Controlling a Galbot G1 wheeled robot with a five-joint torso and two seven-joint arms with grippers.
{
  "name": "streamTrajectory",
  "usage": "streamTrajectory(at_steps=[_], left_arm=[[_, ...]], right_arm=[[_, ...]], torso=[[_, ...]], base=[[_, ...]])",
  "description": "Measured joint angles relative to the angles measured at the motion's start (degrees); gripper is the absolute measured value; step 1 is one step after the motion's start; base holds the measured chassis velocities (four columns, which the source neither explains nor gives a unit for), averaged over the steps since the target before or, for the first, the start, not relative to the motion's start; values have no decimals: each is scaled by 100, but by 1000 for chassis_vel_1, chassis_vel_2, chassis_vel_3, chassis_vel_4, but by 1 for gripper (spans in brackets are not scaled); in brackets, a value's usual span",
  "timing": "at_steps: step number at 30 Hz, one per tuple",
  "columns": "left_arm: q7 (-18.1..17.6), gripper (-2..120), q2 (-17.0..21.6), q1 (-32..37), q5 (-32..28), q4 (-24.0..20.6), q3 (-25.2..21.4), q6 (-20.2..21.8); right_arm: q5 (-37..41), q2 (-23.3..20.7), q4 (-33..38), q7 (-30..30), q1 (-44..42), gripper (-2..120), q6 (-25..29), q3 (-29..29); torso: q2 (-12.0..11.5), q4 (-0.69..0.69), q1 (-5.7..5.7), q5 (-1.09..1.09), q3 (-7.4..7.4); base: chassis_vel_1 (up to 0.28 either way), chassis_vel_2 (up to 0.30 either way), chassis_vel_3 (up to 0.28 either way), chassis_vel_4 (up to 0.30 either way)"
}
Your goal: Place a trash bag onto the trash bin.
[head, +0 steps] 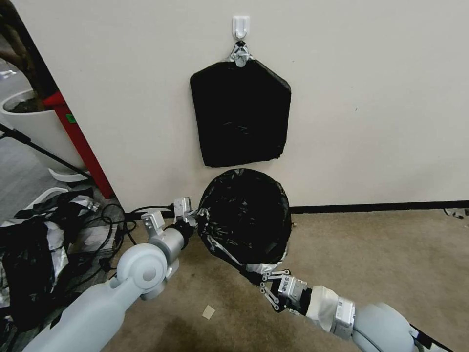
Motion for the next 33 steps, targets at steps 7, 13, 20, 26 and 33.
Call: streamTrajectory(at_steps=[7, 13, 20, 26, 33], left_arm=[[-95, 3, 48, 99, -257, -183, -79, 84], [-91, 3, 109, 119, -266, -195, -96, 117], [-66, 3, 9, 88, -251, -64, -99, 126], [-20, 3, -182, -6, -33, 263, -27, -19], [-13, 3, -350, -279, 76, 572, 49, -81]], right_arm=[[-57, 239, -654, 184, 370, 0, -141, -238], [-33, 381, -1084, 405, 674, 0, -311, -420], [156, 545, -1433, 763, 890, 0, -700, -695], [635, 515, -1160, 1112, 402, 17, -595, -433], [564, 274, -861, 1078, -317, 43, -365, 207]], torso=[[0, 0, 0, -2, 0], [0, 1, 0, -2, 0], [0, 1, 0, -1, 0], [0, 1, 0, -1, 0], [0, -1, 0, 0, 0]], base=[[0, 0, 0, 0], [0, 0, 0, 0], [0, 0, 0, 0], [0, 0, 0, 0], [0, 0, 0, 0]])
